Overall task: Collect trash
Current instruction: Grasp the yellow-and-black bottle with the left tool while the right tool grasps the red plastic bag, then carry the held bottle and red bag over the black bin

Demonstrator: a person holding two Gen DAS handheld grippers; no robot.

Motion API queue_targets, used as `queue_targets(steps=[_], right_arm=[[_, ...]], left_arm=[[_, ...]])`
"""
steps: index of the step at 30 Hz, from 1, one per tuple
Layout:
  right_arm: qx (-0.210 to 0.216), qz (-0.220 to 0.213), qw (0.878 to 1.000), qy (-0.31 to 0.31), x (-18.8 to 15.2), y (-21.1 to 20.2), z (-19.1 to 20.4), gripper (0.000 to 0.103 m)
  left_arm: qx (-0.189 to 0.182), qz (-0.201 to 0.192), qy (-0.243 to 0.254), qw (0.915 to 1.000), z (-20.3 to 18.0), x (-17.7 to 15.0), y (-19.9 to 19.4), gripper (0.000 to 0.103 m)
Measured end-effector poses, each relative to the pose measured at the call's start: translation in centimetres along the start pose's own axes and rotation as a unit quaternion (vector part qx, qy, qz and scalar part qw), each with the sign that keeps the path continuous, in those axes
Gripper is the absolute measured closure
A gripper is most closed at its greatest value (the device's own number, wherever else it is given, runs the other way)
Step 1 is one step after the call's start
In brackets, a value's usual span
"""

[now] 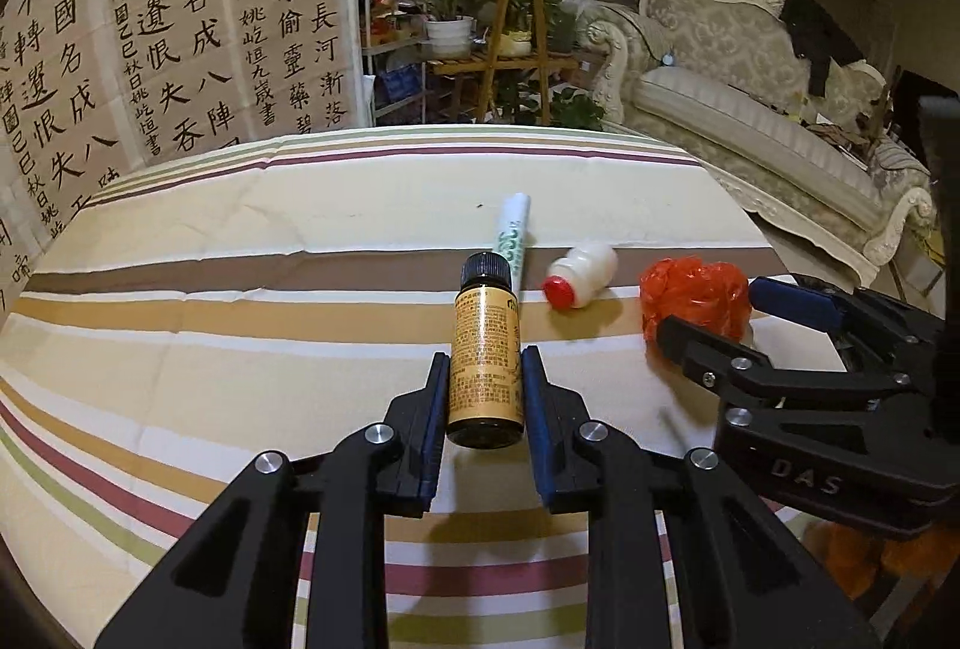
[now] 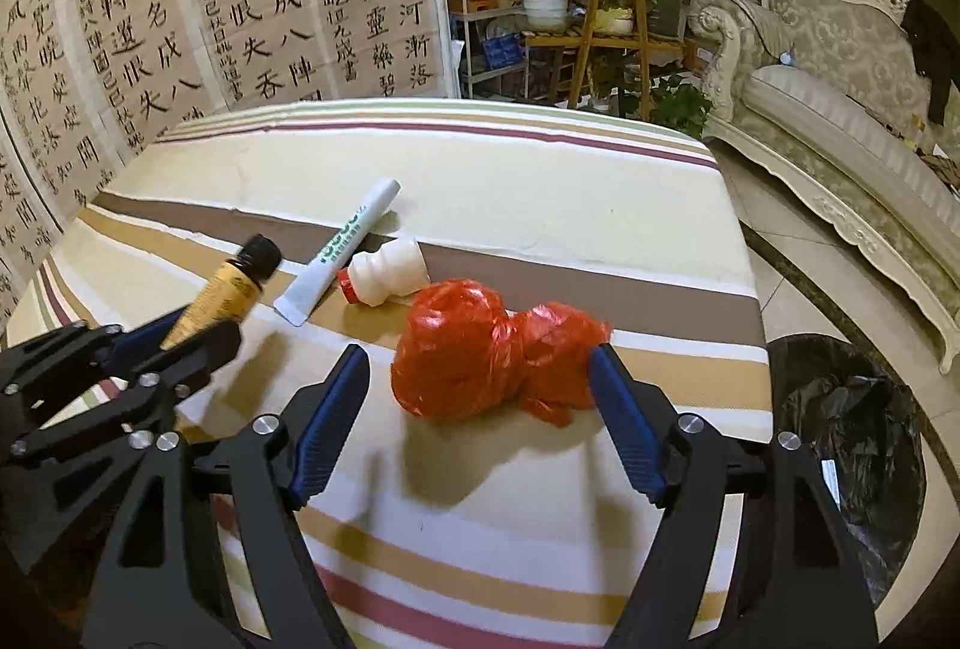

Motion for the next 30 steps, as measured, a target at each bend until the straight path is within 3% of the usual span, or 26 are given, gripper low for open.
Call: queue_targets(steps=[3,11,12,13,30], right_arm=[[-0.005,0.01,1.0,-0.004,-0.3,0.5,0.1,0.029],[-0.007,0.015,1.0,-0.013,-0.9,0.5,0.2,0.049],[-0.008,0.014,1.0,-0.014,-0.9,0.4,0.3,0.056],[-0.005,0.013,1.0,-0.015,-1.0,0.4,0.4,0.075],[0.0,-0.003,1.0,-0.004,-1.9,-2.1,-0.1,0.076]], left_arm=[[0.002,0.0,-0.003,1.0,0.2,-0.2,0.1,0.078],[0.004,0.002,-0.012,0.9999,0.5,-0.3,0.2,0.078],[0.004,0.001,-0.013,0.9999,0.5,-0.4,0.2,0.078],[0.005,0.001,-0.013,0.9999,0.5,-0.4,0.2,0.078],[0.005,-0.007,-0.011,0.9999,-0.4,-0.8,-0.7,0.078]])
Point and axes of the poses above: each gripper's, at about its wrist camera, not at the fingertips, and y roughly the way its jaws point, z to its left, x to its top, the point moved 7 cm from there along y, roughly the way its jaws point, and after that the axes turned 6 degrees about -z, right-handed, at the moved point
